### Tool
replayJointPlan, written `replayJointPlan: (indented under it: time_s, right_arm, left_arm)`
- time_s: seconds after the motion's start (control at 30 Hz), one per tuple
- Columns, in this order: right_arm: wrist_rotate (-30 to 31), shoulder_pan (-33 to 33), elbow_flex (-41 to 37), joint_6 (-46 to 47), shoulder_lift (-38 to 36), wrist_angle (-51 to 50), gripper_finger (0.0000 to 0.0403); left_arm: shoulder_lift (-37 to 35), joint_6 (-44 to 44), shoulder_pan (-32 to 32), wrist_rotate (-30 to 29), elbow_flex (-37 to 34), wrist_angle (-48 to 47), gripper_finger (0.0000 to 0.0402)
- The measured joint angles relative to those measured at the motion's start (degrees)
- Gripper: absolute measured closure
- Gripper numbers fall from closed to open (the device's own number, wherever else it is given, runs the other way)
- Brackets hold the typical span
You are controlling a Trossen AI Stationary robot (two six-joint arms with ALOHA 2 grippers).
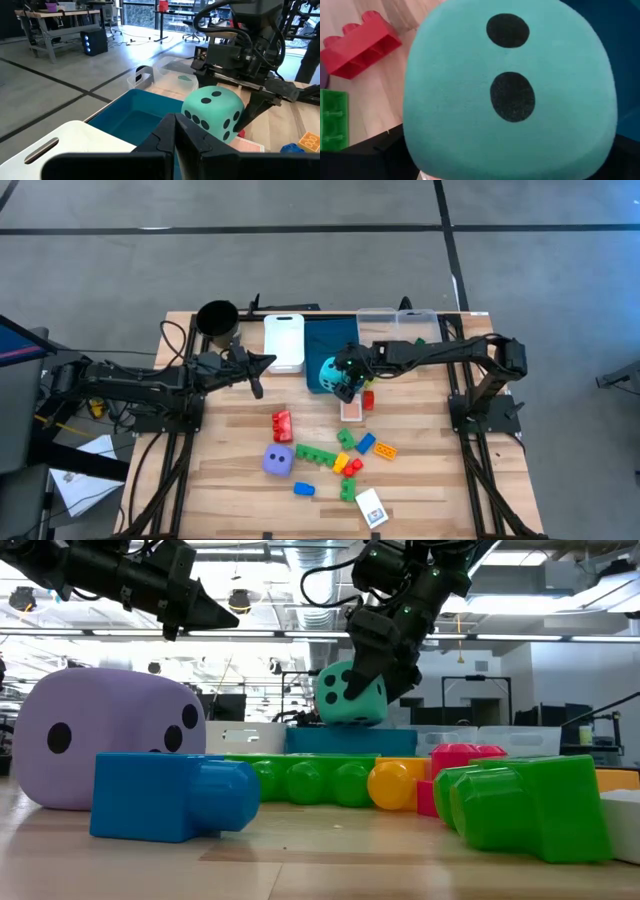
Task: Pick & Place Toys
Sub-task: Put the large blue dice into the blue bin
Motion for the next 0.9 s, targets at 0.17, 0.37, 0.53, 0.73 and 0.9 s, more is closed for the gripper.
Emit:
replayJointPlan:
  time_s: [0.17,0.37,0.53,0.73,0.9]
  right_arm:
    - [-0.01,-0.22,-0.13,0.13,1.74,0.28,0.0003]
    - [-1.48,-1.22,0.04,0.16,5.3,-0.8,0.0002]
    - [-5.91,-2.05,0.15,0.08,7.45,-0.55,0.0002]
    - [-5.28,-2.55,-0.24,-0.04,8.09,-0.02,0.0003]
    - [-5.74,-3.15,0.68,-0.01,8.13,-0.55,0.0003]
  left_arm:
    - [0.0,-0.01,0.0,0.0,-0.01,0.04,0.0402]
    - [0.01,-0.01,0.0,0.0,-0.02,0.11,0.0402]
    - [0.01,-0.03,0.0,0.0,-0.02,0.59,0.0402]
    - [0.0,-0.03,0.0,0.0,-0.02,1.04,0.0402]
    - [0.01,-0.03,0.0,0.0,-0.02,1.07,0.0402]
